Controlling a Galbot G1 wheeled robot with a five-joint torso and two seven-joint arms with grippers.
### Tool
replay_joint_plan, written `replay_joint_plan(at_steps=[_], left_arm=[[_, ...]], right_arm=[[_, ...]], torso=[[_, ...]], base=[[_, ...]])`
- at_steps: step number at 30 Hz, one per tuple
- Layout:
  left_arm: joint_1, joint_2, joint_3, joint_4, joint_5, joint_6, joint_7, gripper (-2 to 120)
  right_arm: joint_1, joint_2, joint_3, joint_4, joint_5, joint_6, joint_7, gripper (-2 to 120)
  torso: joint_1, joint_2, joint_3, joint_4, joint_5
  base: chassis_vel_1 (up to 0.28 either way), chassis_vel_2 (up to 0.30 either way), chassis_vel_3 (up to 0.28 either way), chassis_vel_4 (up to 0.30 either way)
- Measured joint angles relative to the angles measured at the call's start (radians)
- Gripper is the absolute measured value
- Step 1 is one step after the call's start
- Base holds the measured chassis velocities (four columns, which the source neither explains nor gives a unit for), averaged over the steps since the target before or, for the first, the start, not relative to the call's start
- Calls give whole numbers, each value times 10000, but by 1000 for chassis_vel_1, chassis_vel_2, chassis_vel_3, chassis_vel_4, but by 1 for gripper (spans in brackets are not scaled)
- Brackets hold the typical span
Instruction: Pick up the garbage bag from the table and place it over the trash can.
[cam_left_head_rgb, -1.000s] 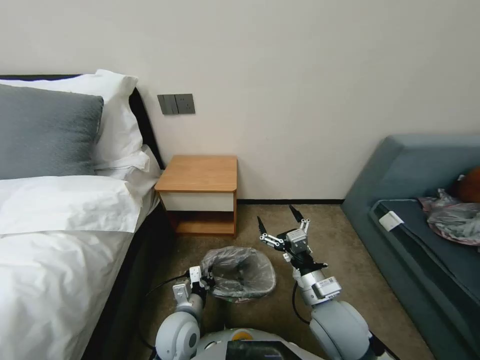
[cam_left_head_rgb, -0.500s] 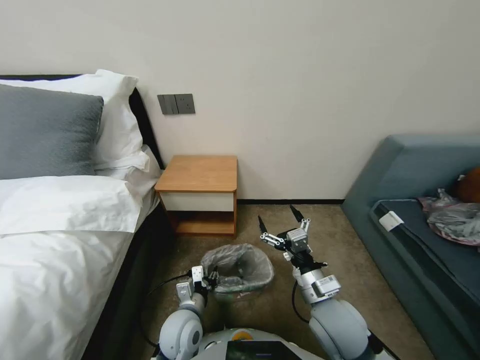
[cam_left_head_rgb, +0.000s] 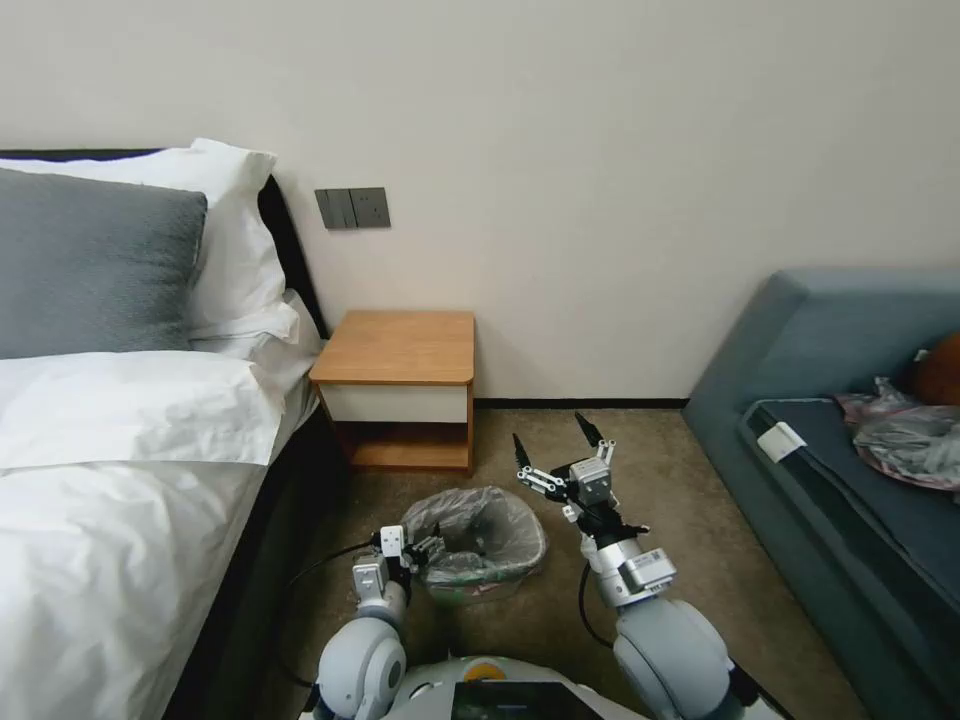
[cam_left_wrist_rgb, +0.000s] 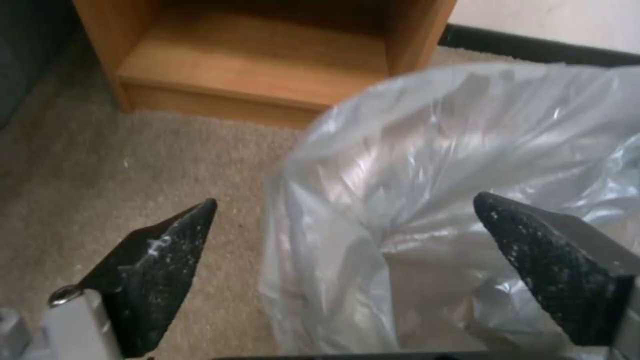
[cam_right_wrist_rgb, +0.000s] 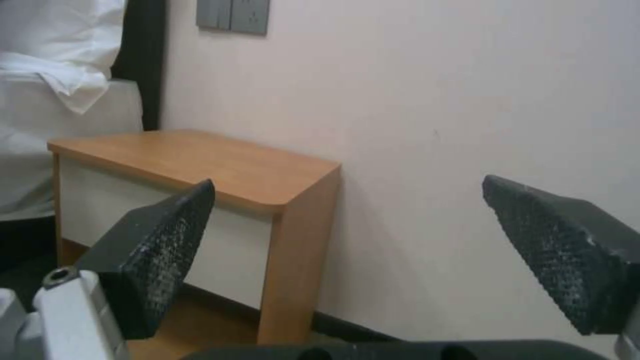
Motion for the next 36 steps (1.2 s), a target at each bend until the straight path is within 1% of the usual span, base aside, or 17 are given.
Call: replay_joint_plan(at_steps=[5,7,8,11,12,14,15,17,18,19,20,22,23,26,28,30,36], left_arm=[[71,95,-176,-340,231,-106,5,100],[113,169,-345,-399,636,-586,7,100],[113,169,-345,-399,636,-586,7,100],[233,272,-704,-507,1022,-1338,117,100],[233,272,-704,-507,1022,-1338,117,100],[409,351,-1064,-643,1219,-2091,567,100],[409,351,-1064,-643,1219,-2091,567,100],[599,428,-1331,-723,1441,-2852,835,100],[747,448,-1484,-730,1708,-3477,1008,100],[747,448,-1484,-730,1708,-3477,1008,100],[855,455,-1538,-726,1871,-3933,1088,100],[1188,424,-1613,-614,2231,-5239,1113,100],[1188,424,-1613,-614,2231,-5239,1113,100],[1830,337,-1623,-537,2608,-6615,1063,100],[2004,330,-1627,-536,2711,-6852,1009,100],[2605,310,-1632,-602,2971,-7469,914,100],[3433,251,-1662,-685,3158,-8063,951,100]], right_arm=[[-153,133,93,4,11,21,79,100],[-302,252,155,-17,-16,80,148,100],[-302,252,155,-17,-16,80,148,100],[-650,503,398,-135,-193,421,192,100],[-650,503,398,-135,-193,421,192,100],[-1189,826,751,-341,-438,1037,82,100],[-1189,826,751,-341,-438,1037,82,100],[-1743,1246,1093,-566,-735,1665,-131,100],[-2103,1508,1311,-671,-886,1984,-254,100],[-2103,1508,1311,-671,-886,1984,-254,100],[-2331,1685,1437,-761,-982,2238,-284,100],[-2731,1960,1712,-1161,-1199,2929,-160,100],[-2731,1960,1712,-1161,-1199,2929,-160,100],[-3082,1913,1835,-1823,-1281,3749,544,100],[-3189,1858,1840,-1952,-1283,3944,719,100],[-3614,1770,1894,-2292,-1280,4581,1029,100],[-4231,1904,2066,-2656,-1281,5588,1383,100]], torso=[[0,0,0,0,0],[0,0,0,0,0],[0,0,0,0,0],[0,0,0,1,-1],[0,0,0,1,-1],[0,0,-1,1,-1],[0,0,-1,1,-1],[0,0,-1,0,0],[0,0,-1,-1,-2],[0,0,-1,-1,-2],[0,0,-1,-3,-1],[0,0,-1,-3,0],[0,0,-1,-3,0],[0,0,-1,1,3],[0,0,-1,1,2],[0,0,-1,1,1],[0,0,-2,1,1]], base=[[0,0,0,0],[0,0,0,0],[0,0,0,0],[0,0,0,0],[0,0,0,0],[0,0,0,0],[0,0,0,0],[0,0,0,0],[0,0,0,0],[0,0,0,0],[0,0,0,0],[0,0,0,0],[0,0,0,0],[0,0,0,0],[0,0,0,0],[0,0,0,0],[0,0,0,0]])
